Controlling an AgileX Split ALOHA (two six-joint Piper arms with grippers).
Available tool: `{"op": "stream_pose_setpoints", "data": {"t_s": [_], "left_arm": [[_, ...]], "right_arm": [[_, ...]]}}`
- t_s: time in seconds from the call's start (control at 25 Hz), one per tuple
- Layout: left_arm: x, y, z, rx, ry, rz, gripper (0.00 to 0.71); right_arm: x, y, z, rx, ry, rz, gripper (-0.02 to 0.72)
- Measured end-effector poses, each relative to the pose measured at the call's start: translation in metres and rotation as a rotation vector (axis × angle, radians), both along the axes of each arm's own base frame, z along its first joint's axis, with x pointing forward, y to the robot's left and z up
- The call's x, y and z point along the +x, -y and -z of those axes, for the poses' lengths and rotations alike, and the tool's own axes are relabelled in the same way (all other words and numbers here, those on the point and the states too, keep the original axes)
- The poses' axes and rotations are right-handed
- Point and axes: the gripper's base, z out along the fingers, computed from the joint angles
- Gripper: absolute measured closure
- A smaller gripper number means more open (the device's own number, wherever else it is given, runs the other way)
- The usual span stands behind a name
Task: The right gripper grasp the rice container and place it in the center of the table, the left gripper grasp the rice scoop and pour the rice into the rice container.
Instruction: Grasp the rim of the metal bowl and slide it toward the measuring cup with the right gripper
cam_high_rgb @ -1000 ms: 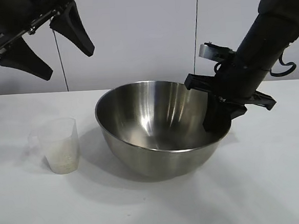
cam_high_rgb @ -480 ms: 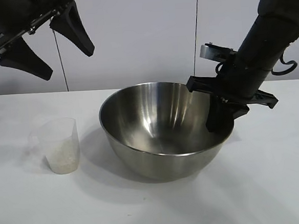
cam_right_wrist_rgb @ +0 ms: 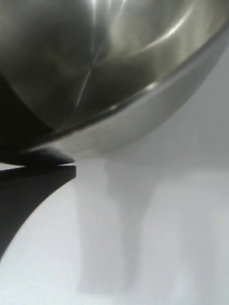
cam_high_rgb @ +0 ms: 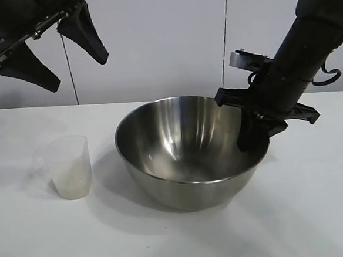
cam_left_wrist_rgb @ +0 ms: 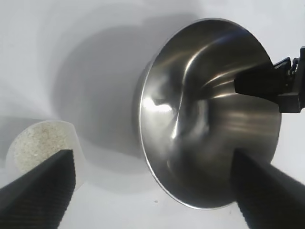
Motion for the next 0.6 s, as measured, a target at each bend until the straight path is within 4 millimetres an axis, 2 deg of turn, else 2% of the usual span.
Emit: {"op": "stream_pose_setpoints", "data": {"t_s": [0.24, 0.32, 0.36, 0.44, 0.48, 0.52, 0.6], "left_arm": [[0.0, 0.0, 0.0, 0.0, 0.0, 0.0, 0.074], [0.0, 0.0, 0.0, 0.0, 0.0, 0.0, 0.074], [0.0, 0.0, 0.0, 0.0, 0.0, 0.0, 0.074], [0.0, 0.0, 0.0, 0.0, 0.0, 0.0, 0.074], [0.0, 0.0, 0.0, 0.0, 0.0, 0.0, 0.074], [0.0, 0.0, 0.0, 0.0, 0.001, 0.0, 0.074], [0.0, 0.0, 0.0, 0.0, 0.001, 0.0, 0.074]], "right_arm": [[0.0, -0.001, 0.0, 0.009, -0.002, 0.007, 0.543], [0.0, -0.001, 0.0, 0.012, -0.007, 0.008, 0.479], [0.0, -0.001, -0.001, 0.014, -0.011, 0.007, 0.411], [0.001, -0.002, -0.006, 0.021, -0.022, -0.005, 0.218], [0.003, -0.003, -0.009, 0.025, -0.023, -0.011, 0.145], [0.004, -0.004, -0.013, 0.027, -0.029, -0.019, 0.09], [0.008, -0.005, -0.028, 0.033, -0.027, -0.022, 0.041]]}}
